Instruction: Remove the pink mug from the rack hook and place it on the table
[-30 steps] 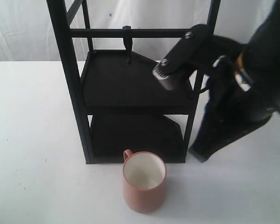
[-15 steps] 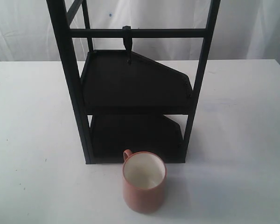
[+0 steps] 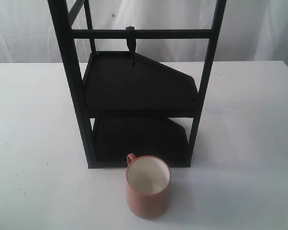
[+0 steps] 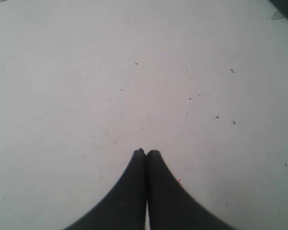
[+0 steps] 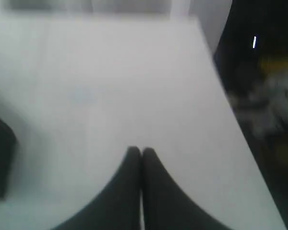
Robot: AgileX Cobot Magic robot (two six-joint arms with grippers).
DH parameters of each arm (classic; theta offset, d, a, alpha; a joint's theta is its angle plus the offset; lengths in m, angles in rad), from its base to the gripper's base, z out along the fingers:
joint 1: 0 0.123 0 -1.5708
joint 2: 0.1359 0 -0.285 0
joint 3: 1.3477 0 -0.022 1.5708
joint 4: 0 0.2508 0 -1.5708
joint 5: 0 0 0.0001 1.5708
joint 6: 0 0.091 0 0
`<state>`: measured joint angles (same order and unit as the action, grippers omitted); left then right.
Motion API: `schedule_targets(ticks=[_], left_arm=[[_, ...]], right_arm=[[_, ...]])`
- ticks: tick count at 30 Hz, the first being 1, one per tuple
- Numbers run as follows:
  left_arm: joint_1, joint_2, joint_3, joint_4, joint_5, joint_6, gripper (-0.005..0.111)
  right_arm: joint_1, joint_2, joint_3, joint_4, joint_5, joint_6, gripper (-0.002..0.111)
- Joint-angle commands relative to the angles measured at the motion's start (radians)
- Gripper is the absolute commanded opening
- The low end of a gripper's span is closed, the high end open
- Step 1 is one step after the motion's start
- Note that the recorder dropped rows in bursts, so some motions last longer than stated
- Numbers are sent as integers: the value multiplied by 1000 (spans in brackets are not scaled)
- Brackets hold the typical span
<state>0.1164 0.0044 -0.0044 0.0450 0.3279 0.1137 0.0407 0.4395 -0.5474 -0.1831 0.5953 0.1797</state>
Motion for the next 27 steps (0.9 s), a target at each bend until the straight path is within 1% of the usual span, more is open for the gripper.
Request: schedule_targets(ticks=[1,4,10,15,16,17,19,20,27], left_arm=[[1,-4,4,-2,24,-5,0],[1,-4,4,-2,24,-5,0],[1,-4,4,-13,17,-4,0],[1,-4,4,-13,17,-4,0],[1,-4,4,-13,17,-4,0],[1,-4,4,-13,17,-4,0],[1,-4,4,-13,17,-4,0],[1,-4,4,-13,17,-4,0],[1,-4,4,-11,24,-4,0]], right_arm=[[-12,-286,11,2,-20,8,0],[-12,-439,11,2,-20,8,0],[-12,-423,-14,11,-47,8,0],[-12,-417,-14,9,-25,8,0],[-14,-417,-14,4,-26,36,0],[-14,-419,-4,-50,-52,65,0],[-14,-417,40,-175,-88,137,0],[-14,-428,59,-204,-93,152,0],[-14,-439,271,-211,-215,152,0]])
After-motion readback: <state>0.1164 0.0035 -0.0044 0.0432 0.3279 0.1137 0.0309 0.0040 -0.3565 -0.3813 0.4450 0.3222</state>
